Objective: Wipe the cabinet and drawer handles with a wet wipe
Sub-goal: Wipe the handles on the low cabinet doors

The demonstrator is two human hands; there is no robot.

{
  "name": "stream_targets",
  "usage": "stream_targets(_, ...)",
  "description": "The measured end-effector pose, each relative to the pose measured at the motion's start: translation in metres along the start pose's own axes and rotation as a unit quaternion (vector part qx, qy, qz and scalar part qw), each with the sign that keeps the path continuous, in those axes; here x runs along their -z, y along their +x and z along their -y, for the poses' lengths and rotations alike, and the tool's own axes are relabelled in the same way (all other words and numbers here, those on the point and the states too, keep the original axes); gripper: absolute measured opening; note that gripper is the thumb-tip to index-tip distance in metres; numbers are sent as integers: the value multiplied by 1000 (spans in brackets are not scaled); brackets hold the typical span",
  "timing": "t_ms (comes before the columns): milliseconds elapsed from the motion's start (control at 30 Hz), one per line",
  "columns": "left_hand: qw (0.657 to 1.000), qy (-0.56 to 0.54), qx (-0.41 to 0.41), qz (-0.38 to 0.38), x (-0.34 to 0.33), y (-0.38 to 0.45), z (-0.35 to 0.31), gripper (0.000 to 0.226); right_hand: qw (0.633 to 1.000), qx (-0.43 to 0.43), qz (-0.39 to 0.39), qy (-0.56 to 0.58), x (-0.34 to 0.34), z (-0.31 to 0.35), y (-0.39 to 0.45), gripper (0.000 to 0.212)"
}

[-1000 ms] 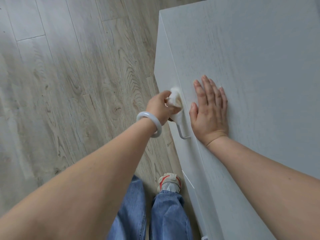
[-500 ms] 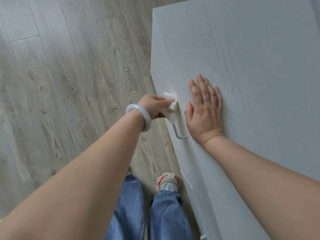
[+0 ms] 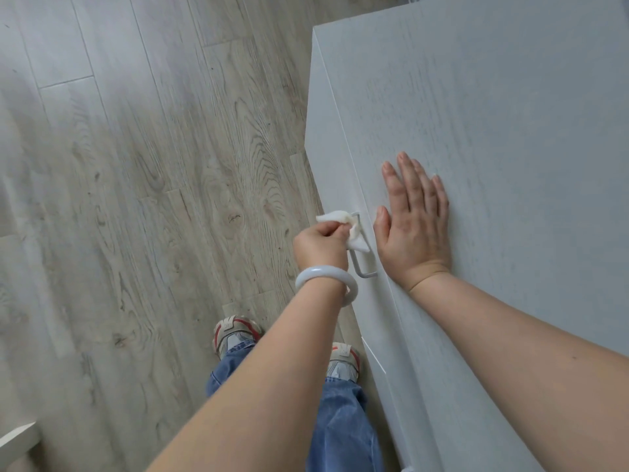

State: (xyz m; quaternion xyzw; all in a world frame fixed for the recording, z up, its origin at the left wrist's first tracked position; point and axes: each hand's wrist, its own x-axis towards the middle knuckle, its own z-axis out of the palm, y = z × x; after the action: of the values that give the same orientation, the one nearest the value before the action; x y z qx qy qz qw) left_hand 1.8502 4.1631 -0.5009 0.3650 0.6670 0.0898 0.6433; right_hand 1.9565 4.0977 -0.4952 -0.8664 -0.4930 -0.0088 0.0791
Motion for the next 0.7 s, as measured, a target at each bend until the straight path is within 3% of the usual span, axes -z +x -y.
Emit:
stream_targets(167,997,-6,75,16,3,-22,29,5,1000,3,-5,-3,-1,-1,-1,59)
stream_targets(300,997,5,54,51,7,-13,18,7,1000,3,-7,-5,-2,-1,-1,59)
stream_targets(433,999,18,-4,36,5,6,-2,6,1000,2,-6,-3,-2,-1,-1,58)
stream_targets(700,994,47,69,69,4,-24,51,17,1000,0,-13,-2,-3,-1,-2,57)
